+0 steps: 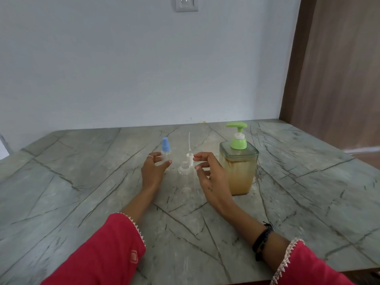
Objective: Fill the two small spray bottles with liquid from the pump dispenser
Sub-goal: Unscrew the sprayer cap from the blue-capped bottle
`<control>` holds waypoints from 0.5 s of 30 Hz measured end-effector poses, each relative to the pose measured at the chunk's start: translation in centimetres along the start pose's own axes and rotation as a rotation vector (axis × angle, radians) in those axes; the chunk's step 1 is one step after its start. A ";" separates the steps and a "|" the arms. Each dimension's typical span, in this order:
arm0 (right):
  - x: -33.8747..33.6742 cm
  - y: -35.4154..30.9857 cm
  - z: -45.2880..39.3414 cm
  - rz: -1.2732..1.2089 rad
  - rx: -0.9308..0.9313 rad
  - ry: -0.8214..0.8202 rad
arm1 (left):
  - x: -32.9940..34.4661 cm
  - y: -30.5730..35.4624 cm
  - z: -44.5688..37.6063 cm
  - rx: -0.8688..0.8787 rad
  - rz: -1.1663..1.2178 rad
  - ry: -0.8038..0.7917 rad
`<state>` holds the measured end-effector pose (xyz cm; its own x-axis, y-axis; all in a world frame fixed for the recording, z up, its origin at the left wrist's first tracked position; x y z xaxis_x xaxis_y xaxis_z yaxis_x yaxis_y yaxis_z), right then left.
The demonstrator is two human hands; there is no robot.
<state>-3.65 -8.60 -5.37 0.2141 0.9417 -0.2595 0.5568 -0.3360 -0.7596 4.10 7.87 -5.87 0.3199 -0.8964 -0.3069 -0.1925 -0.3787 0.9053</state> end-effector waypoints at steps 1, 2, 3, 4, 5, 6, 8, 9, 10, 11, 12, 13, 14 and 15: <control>0.0 0.0 0.0 0.009 0.010 -0.016 | -0.3 0.1 0.2 0.010 0.000 0.006; 0.1 0.0 0.0 0.036 0.026 -0.042 | -0.7 0.3 0.5 0.033 -0.005 0.006; 0.1 0.0 0.0 0.076 0.046 -0.075 | -1.1 0.5 1.0 0.050 -0.012 0.000; 0.2 0.1 0.1 0.118 0.068 -0.110 | -1.5 0.7 1.6 0.065 -0.014 -0.006; 0.3 0.2 0.1 0.153 0.086 -0.144 | -1.9 0.8 2.1 0.071 -0.017 -0.013; 0.4 0.3 0.1 0.179 0.100 -0.173 | -2.4 0.8 2.7 0.072 -0.016 -0.015; 0.6 0.6 0.0 0.206 0.124 -0.216 | -3.4 0.8 4.0 0.067 -0.006 -0.014; 0.7 0.7 -0.1 0.210 0.134 -0.231 | -3.8 0.9 4.6 0.063 0.001 -0.016; 0.8 0.8 -0.2 0.209 0.147 -0.241 | -4.2 1.1 5.1 0.062 0.008 -0.020; 0.9 0.9 -0.3 0.207 0.160 -0.249 | -4.5 1.2 5.6 0.061 0.016 -0.028; 1.0 0.9 -0.3 0.206 0.169 -0.254 | -4.8 1.5 6.1 0.065 0.029 -0.040; 1.1 0.9 -0.4 0.204 0.171 -0.256 | -5.0 1.6 6.5 0.070 0.043 -0.057; 1.2 0.9 -0.5 0.200 0.169 -0.255 | -5.2 1.8 6.9 0.080 0.058 -0.075; 1.4 0.9 -0.6 0.193 0.164 -0.251 | -5.2 1.9 7.2 0.091 0.071 -0.089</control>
<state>-2.40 -7.63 -6.02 0.0876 0.8430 -0.5308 0.3849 -0.5201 -0.7625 -4.62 10.19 -4.66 0.2194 -0.9369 -0.2721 -0.2963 -0.3297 0.8964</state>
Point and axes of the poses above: each hand's wrist, its own z-axis away from the middle knuckle, its own x-axis out of the palm, y = z × x, the point moved 2 cm from there along -z, towards the middle knuckle, and after that the axes turned 3 degrees about -y, right-handed, at the moved point
